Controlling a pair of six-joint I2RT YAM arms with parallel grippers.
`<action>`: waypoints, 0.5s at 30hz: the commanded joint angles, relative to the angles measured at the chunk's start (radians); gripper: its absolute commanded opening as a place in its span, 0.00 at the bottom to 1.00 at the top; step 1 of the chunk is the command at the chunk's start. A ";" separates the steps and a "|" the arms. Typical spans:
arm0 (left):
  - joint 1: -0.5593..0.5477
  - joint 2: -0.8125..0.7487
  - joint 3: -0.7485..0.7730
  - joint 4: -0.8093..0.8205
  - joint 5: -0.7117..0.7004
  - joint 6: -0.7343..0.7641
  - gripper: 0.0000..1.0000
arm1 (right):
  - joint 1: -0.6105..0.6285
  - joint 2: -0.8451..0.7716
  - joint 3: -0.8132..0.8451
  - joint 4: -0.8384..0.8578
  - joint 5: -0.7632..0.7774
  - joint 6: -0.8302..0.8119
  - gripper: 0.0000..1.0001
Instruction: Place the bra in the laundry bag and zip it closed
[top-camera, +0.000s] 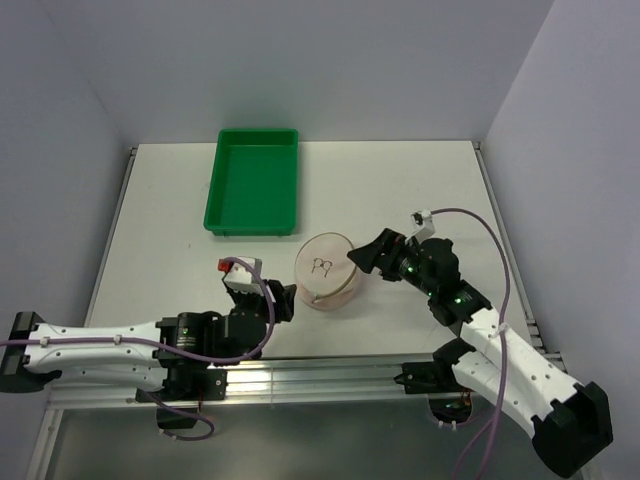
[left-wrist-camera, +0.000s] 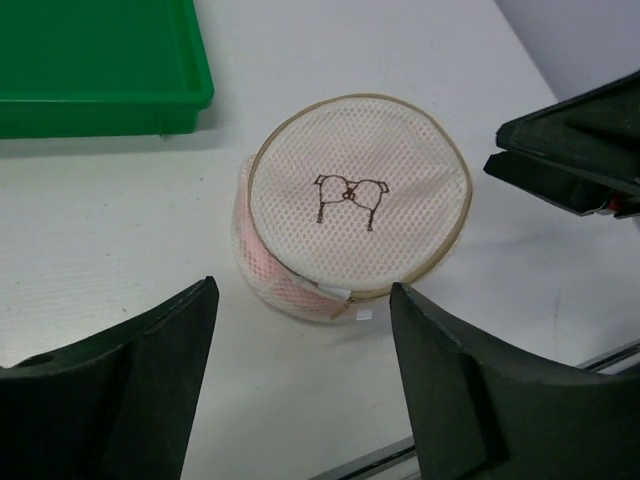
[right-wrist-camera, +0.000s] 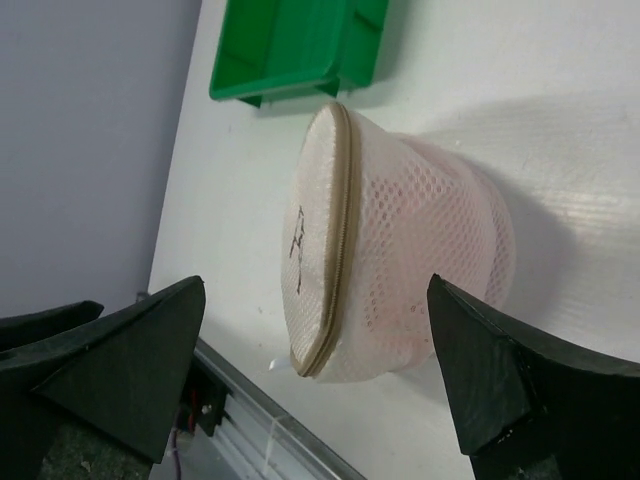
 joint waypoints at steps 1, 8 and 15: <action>-0.003 -0.068 0.048 -0.042 0.016 0.005 0.78 | -0.004 -0.112 0.078 -0.085 0.105 -0.082 1.00; -0.002 -0.222 0.065 -0.177 0.005 -0.076 0.99 | -0.004 -0.334 0.126 -0.228 0.244 -0.147 1.00; -0.003 -0.385 0.062 -0.325 0.010 -0.169 0.99 | -0.004 -0.544 0.150 -0.295 0.390 -0.179 1.00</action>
